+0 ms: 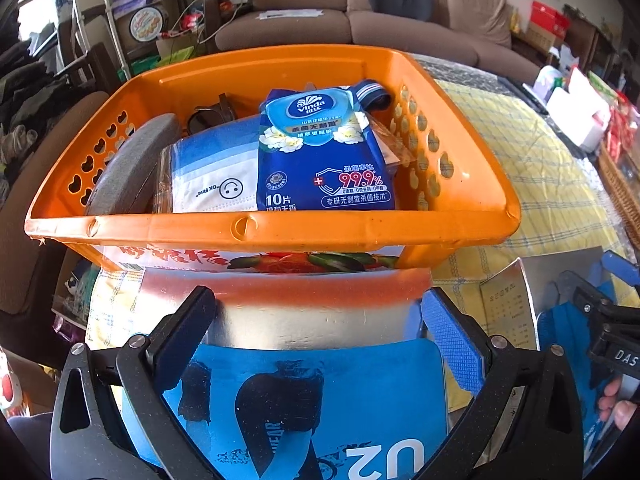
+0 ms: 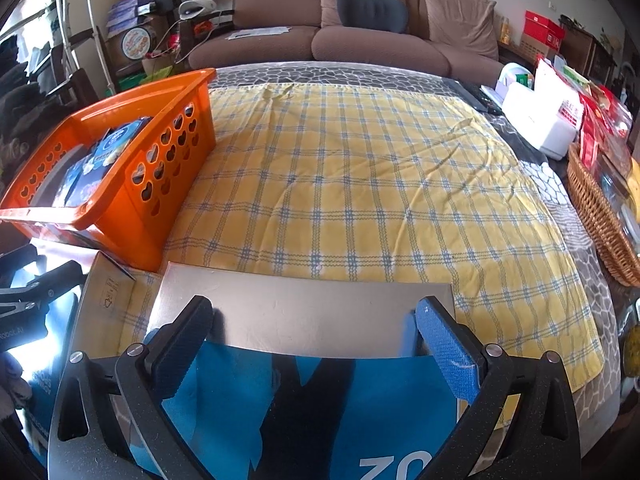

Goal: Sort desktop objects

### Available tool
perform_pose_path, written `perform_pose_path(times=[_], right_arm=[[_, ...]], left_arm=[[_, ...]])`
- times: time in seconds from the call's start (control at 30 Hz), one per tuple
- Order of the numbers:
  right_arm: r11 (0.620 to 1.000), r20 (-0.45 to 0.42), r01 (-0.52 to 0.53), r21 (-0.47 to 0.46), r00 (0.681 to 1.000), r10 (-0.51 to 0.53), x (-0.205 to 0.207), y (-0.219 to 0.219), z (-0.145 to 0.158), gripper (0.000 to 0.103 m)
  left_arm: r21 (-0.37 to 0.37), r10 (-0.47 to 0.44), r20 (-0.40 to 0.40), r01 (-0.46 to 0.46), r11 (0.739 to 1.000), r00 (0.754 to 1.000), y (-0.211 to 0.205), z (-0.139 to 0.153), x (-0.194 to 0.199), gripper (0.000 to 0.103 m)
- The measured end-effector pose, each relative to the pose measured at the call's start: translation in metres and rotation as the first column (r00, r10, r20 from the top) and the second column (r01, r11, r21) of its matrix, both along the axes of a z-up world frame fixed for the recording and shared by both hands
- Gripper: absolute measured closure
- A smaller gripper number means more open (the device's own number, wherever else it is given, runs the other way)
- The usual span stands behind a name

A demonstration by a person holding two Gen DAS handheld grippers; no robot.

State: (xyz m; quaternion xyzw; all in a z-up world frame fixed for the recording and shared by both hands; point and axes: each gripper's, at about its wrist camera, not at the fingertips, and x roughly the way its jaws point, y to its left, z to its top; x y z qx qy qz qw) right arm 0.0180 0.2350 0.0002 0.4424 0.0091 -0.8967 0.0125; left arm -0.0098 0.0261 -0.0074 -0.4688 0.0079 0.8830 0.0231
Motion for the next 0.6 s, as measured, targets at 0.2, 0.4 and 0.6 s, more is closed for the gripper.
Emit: perform_pose_path(times=[0.2, 0.4, 0.6], right_arm=[[1.000, -0.001, 0.007, 0.002, 1.000, -0.007, -0.0016, -0.0003, -0.0017, 0.000], [1.000, -0.004, 0.007, 0.001, 1.000, -0.007, -0.0024, -0.0011, -0.0024, 0.000], [1.000, -0.004, 0.007, 0.003, 1.000, -0.007, -0.0021, -0.0008, -0.0023, 0.000]], left_arm=[[0.007, 0.013, -0.027, -0.012, 1.000, 1.000, -0.0016, -0.0021, -0.0007, 0.000], [0.004, 0.016, -0.029, -0.016, 1.000, 0.999, -0.0016, -0.0023, -0.0017, 0.000], [0.007, 0.017, -0.027, -0.017, 1.000, 0.999, -0.0012, -0.0023, -0.0015, 0.000]])
